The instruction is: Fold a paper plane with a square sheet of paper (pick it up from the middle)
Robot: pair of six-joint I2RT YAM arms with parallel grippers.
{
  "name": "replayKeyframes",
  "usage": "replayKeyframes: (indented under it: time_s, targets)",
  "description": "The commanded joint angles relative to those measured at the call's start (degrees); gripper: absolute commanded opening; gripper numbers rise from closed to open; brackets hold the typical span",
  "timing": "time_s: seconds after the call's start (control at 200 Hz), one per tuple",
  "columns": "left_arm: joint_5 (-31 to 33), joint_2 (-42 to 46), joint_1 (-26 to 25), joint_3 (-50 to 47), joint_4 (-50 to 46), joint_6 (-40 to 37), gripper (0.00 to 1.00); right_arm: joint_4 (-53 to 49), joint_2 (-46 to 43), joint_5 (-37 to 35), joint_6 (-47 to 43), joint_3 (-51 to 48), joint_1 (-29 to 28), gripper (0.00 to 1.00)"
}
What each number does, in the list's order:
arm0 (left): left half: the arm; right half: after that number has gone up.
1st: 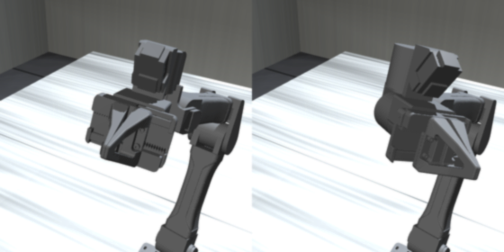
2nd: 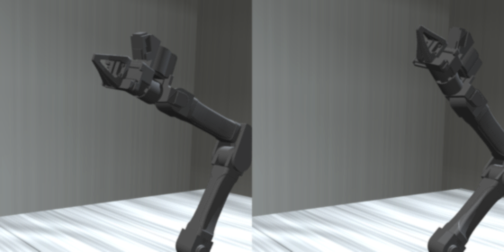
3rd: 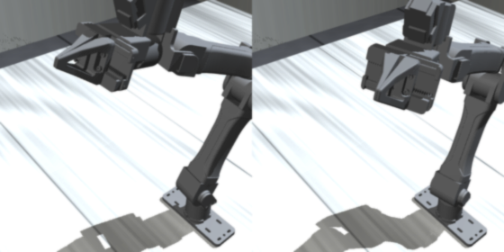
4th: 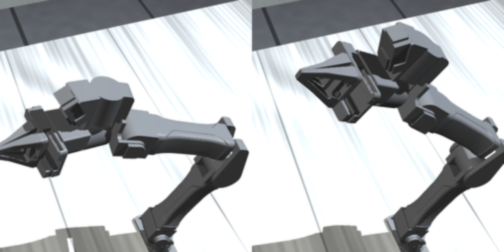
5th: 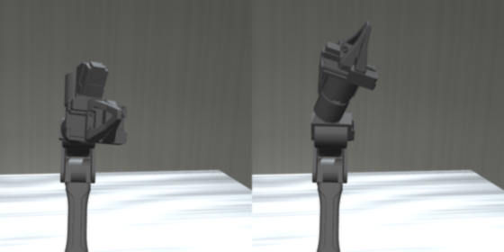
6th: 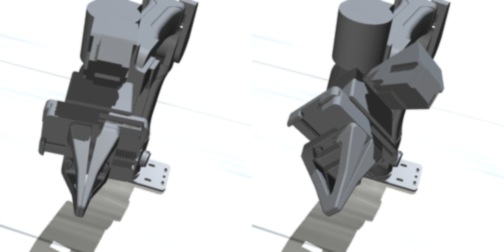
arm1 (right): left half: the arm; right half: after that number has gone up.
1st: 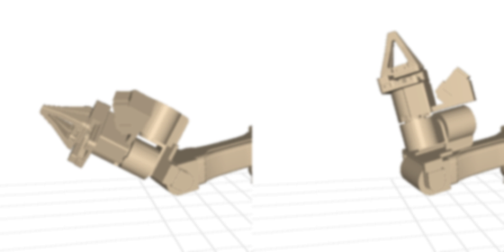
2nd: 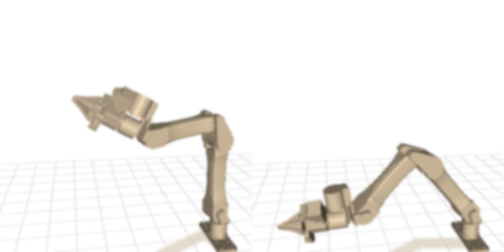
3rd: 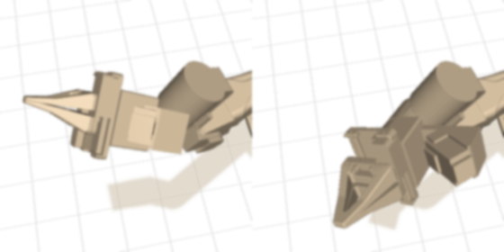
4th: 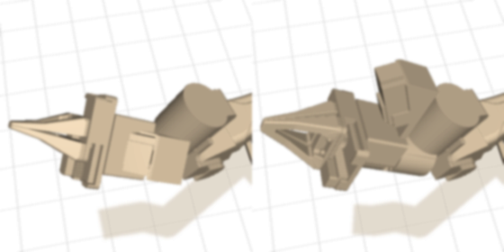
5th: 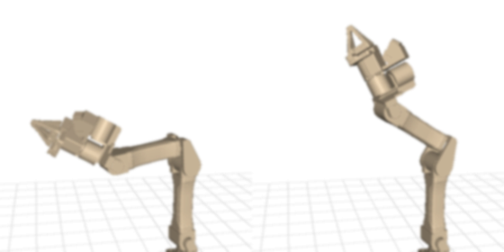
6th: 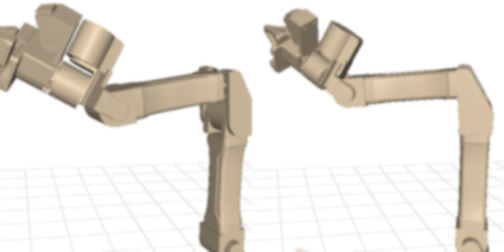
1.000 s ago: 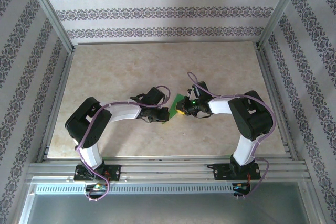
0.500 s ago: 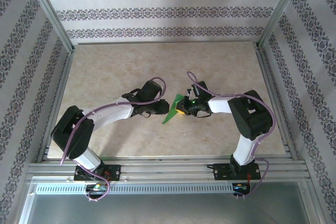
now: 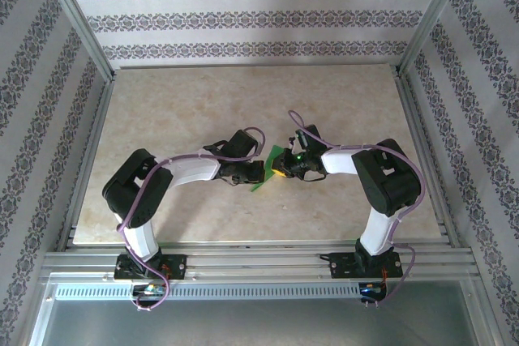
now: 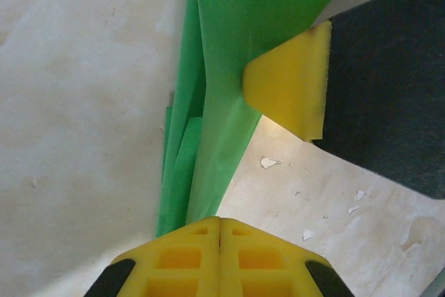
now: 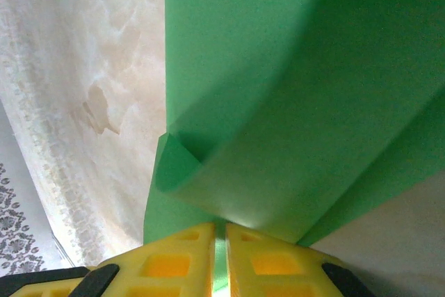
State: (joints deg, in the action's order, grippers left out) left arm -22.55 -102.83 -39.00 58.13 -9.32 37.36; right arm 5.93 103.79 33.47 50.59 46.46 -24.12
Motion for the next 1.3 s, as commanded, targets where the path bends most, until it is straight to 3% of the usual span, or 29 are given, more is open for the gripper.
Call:
replayKeyframes:
  time_s: [0.0, 1.294]
  targets:
    - [-1.9, -1.6, -0.4, 0.9, 1.2, 1.0, 0.07, -4.2, 2.6, -2.9, -1.3, 0.0, 0.2, 0.17]
    - [1.9, -1.7, -2.2, -5.3, -6.8, 0.5, 0.03, -5.4, 3.6, -3.7, -0.9, 0.2, 0.1, 0.15]
